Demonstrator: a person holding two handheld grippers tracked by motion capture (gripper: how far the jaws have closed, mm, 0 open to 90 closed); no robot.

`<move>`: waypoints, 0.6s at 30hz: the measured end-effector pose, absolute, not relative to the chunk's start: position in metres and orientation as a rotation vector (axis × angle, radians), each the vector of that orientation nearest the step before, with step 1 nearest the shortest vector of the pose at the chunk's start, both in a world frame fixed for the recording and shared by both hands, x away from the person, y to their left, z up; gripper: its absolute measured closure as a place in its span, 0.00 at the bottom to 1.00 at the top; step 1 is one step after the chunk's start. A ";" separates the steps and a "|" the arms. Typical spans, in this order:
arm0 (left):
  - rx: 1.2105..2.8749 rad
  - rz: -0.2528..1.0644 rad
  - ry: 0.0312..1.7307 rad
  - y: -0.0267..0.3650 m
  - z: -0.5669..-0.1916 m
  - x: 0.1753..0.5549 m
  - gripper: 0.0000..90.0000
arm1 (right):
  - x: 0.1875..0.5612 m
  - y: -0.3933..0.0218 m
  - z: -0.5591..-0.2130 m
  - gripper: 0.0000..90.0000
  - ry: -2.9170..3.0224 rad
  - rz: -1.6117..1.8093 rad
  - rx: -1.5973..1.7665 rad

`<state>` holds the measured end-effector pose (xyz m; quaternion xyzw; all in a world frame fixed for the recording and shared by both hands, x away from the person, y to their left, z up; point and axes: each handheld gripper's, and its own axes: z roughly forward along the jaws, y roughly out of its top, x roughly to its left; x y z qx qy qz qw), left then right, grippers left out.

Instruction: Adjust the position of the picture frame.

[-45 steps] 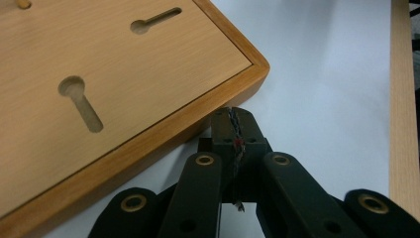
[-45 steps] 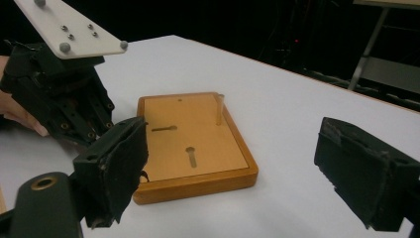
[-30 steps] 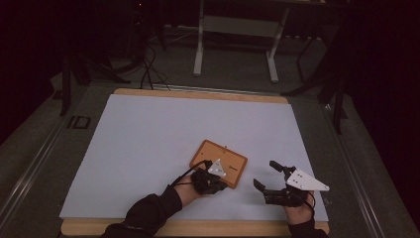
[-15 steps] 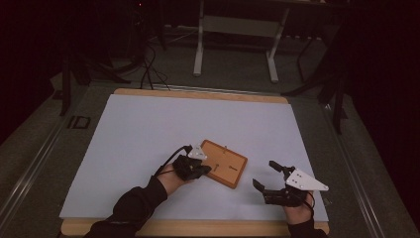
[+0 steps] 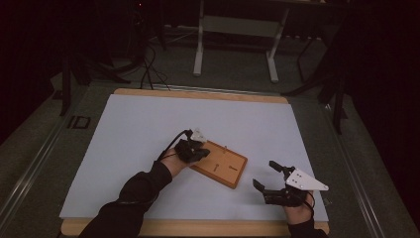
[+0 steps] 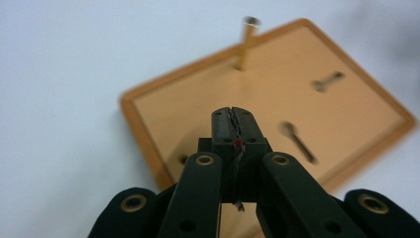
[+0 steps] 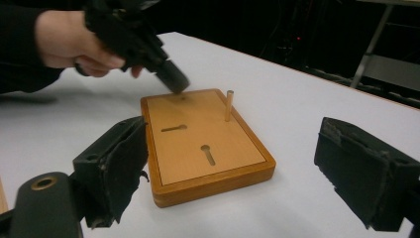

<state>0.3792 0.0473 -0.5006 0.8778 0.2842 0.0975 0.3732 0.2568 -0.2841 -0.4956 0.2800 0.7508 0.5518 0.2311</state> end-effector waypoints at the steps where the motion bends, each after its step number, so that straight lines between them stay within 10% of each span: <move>1: 2.251 0.258 0.734 0.046 -0.501 0.384 1.00 | 0.257 -0.284 -0.496 0.14 2.065 1.518 0.769; 18: 2.261 0.354 0.793 0.026 -0.510 0.442 1.00 | 0.258 -0.284 -0.498 0.14 2.082 1.522 0.766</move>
